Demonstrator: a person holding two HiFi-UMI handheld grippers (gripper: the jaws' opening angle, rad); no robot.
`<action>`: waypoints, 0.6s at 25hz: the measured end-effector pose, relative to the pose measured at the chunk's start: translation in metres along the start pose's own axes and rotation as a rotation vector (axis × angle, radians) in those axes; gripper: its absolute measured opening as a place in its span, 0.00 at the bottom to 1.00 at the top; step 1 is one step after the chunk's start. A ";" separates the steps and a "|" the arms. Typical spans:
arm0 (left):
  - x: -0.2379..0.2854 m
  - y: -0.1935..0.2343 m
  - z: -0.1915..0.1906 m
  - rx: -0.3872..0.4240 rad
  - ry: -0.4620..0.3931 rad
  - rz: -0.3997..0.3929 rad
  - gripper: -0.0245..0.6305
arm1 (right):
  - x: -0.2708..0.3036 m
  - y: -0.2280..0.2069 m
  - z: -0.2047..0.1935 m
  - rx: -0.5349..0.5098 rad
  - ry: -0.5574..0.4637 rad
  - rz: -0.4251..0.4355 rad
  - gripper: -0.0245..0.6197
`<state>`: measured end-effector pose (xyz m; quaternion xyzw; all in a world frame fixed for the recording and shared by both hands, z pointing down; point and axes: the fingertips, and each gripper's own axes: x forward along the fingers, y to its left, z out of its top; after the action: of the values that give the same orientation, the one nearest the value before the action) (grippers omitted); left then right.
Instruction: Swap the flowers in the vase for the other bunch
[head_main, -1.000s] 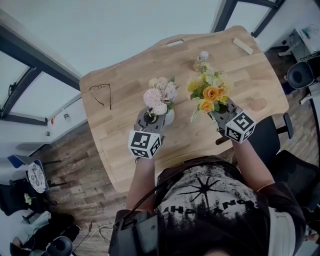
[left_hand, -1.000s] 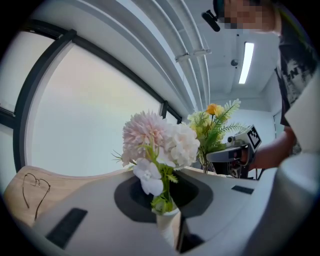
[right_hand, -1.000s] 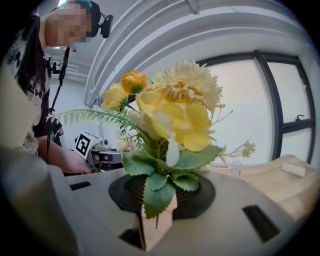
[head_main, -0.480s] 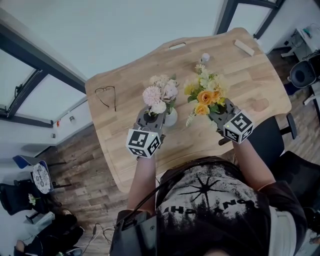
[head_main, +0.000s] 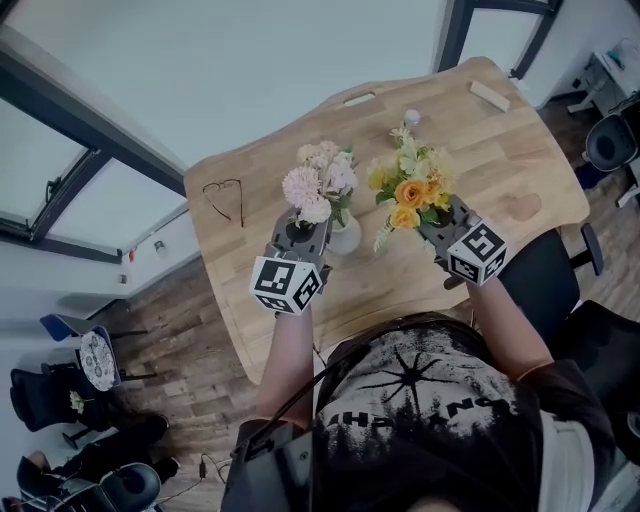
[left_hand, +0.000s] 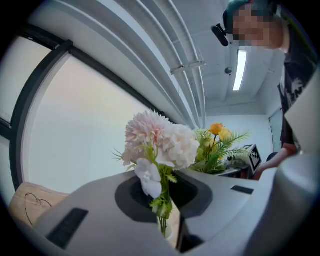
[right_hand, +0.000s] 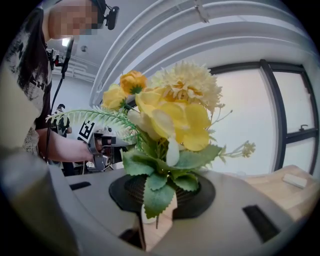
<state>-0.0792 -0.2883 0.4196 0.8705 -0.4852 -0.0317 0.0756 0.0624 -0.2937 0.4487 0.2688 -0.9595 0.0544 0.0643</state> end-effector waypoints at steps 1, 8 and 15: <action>0.000 0.000 0.004 0.003 -0.004 0.000 0.12 | 0.000 0.000 0.001 0.000 -0.003 0.000 0.18; -0.003 -0.007 0.032 0.019 -0.044 -0.007 0.12 | -0.002 0.006 0.010 0.003 -0.025 0.003 0.18; -0.007 -0.011 0.067 0.043 -0.093 -0.011 0.11 | -0.004 0.007 0.014 0.010 -0.047 0.005 0.18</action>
<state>-0.0822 -0.2833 0.3517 0.8722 -0.4841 -0.0623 0.0339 0.0608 -0.2877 0.4336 0.2681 -0.9611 0.0529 0.0404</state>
